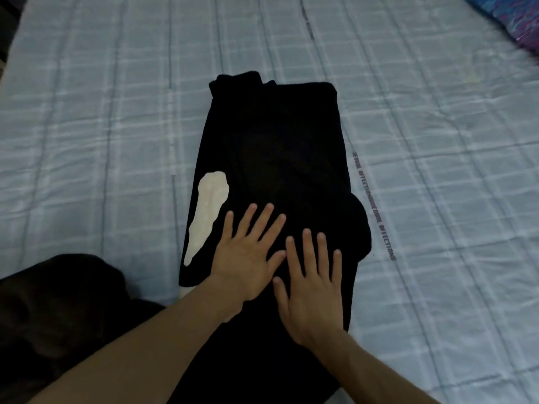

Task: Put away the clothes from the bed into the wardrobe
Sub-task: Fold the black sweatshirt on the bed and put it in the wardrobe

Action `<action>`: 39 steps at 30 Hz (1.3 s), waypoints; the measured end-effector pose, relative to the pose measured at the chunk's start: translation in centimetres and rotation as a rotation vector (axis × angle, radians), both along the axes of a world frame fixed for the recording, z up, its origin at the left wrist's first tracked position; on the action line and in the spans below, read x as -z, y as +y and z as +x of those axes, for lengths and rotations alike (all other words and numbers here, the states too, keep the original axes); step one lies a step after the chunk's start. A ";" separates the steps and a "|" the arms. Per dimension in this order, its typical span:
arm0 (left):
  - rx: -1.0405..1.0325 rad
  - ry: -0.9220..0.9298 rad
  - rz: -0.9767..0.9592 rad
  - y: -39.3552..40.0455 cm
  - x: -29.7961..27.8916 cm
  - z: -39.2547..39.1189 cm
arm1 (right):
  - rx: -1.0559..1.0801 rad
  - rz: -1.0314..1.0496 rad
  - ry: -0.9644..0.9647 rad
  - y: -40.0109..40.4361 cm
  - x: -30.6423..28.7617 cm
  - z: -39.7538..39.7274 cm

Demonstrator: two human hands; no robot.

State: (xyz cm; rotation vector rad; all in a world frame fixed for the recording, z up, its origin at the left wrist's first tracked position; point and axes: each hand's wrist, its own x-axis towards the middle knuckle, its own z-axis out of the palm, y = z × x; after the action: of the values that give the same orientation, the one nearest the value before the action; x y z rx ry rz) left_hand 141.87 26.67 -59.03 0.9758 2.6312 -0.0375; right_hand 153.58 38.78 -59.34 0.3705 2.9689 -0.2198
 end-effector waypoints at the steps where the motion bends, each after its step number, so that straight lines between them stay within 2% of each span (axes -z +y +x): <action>1: 0.008 -0.009 -0.024 0.2 0.3 -0.2 | 0.003 0.008 -0.011 -0.1 0.3 -0.3; 7: -0.017 -0.075 -0.022 -0.4 -3.2 2.1 | -0.038 -0.024 0.034 0.3 0.0 0.4; 10: 0.001 -0.125 0.021 -3.0 -5.8 7.3 | -0.105 -0.062 0.060 1.1 -0.4 1.2; 12: 0.032 -0.082 0.049 -5.7 -6.6 11.1 | -0.171 -0.086 0.059 1.4 -0.9 2.7; 14: -0.014 -0.059 0.087 -8.1 -6.9 14.3 | -0.224 -0.127 0.058 1.3 -1.4 4.9; 16: -0.039 -0.114 0.130 -10.0 -7.0 16.4 | -0.281 -0.159 0.063 1.1 -1.9 7.5; 18: 0.026 -0.163 0.086 -11.5 -7.3 17.8 | -0.365 -0.174 0.055 1.1 -2.0 10.3; 21: 0.122 -0.190 -0.089 -12.3 -7.8 18.7 | -0.501 -0.184 0.001 1.5 -2.4 13.3; 24: 0.112 -0.083 -0.229 -11.9 -6.6 19.1 | -0.572 -0.149 -0.055 1.4 -2.3 13.6; 26: 0.072 -0.019 -0.251 -11.9 -5.5 19.2 | -0.560 -0.130 -0.052 1.2 -1.9 13.3; 32: 0.094 0.089 -0.012 -11.2 -5.1 18.9 | -0.519 -0.098 0.061 1.5 -1.7 12.5; 39: 0.039 0.162 0.064 -9.5 -8.5 19.3 | -0.522 -0.109 0.211 3.6 -2.5 11.6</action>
State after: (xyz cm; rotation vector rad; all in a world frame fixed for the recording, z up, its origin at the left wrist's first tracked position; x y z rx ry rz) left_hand 161.21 17.17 -50.50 1.0882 2.7750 -0.0442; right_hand 165.22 42.34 -56.84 -0.4660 3.1034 -0.3727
